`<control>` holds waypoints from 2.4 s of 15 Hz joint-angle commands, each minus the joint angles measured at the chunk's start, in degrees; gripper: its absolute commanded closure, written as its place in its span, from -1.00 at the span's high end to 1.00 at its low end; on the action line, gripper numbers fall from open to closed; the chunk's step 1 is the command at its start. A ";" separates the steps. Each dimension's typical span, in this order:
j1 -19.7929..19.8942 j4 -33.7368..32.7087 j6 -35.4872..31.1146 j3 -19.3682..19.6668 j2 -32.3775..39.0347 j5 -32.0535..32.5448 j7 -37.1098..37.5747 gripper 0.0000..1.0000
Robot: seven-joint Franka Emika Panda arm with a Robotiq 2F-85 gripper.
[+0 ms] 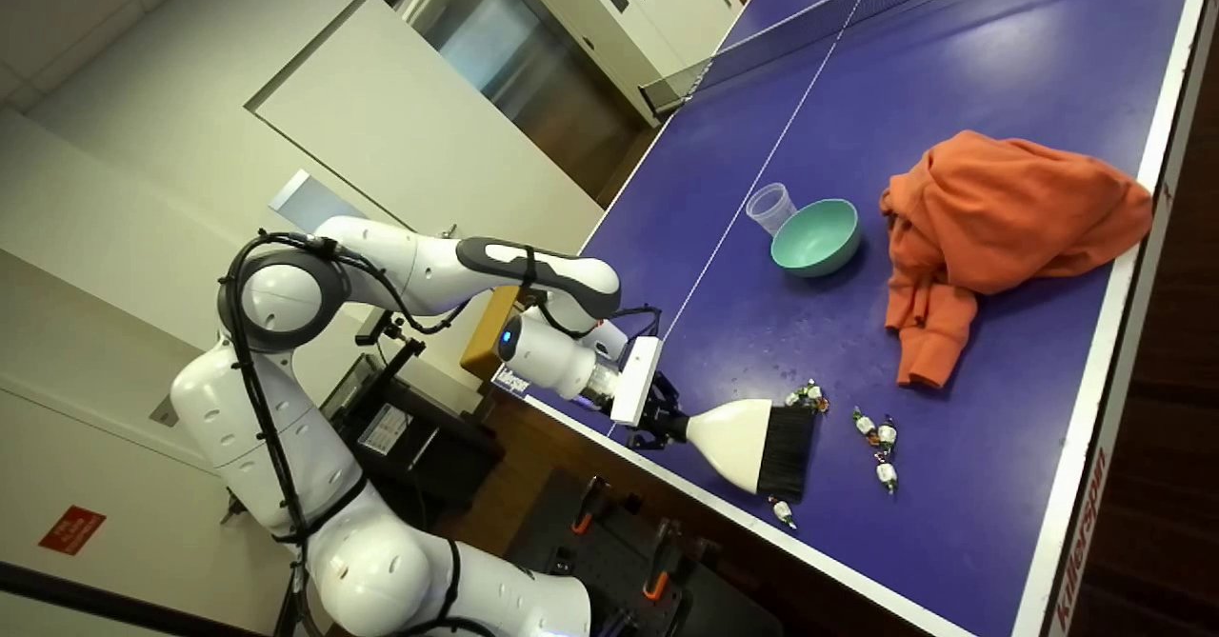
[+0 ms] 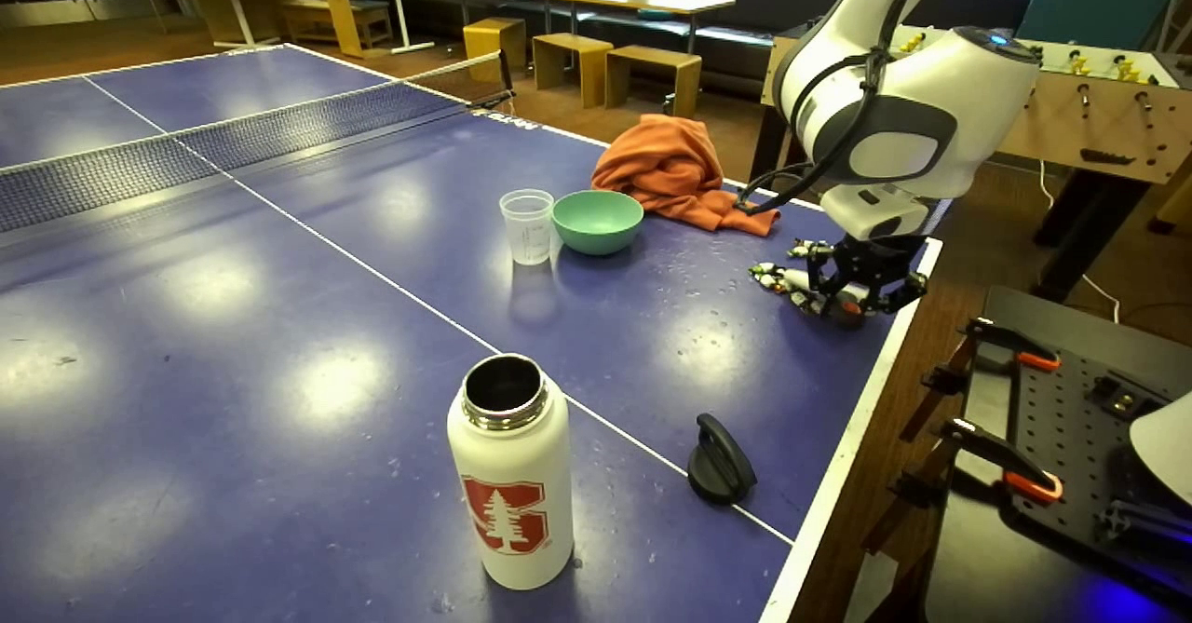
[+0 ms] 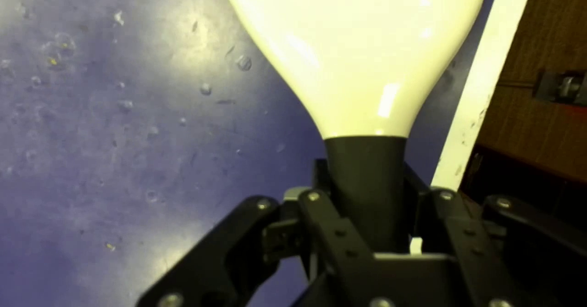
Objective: Sweep the candy to the left using the white and black brush
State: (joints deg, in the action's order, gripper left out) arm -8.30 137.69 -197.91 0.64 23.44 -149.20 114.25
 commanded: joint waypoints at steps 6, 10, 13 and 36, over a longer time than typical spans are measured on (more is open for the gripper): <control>-19.89 7.30 0.01 27.86 -9.21 1.87 1.74 -0.75; -29.43 5.69 0.03 41.65 -9.99 3.05 1.12 -0.75; -30.75 4.28 0.04 47.45 -10.05 2.24 -2.39 -0.75; -13.91 15.20 -0.20 44.11 -25.31 0.01 -31.02 -0.75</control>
State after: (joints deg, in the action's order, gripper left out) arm -22.84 154.39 -197.79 42.18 -0.88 -149.19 86.52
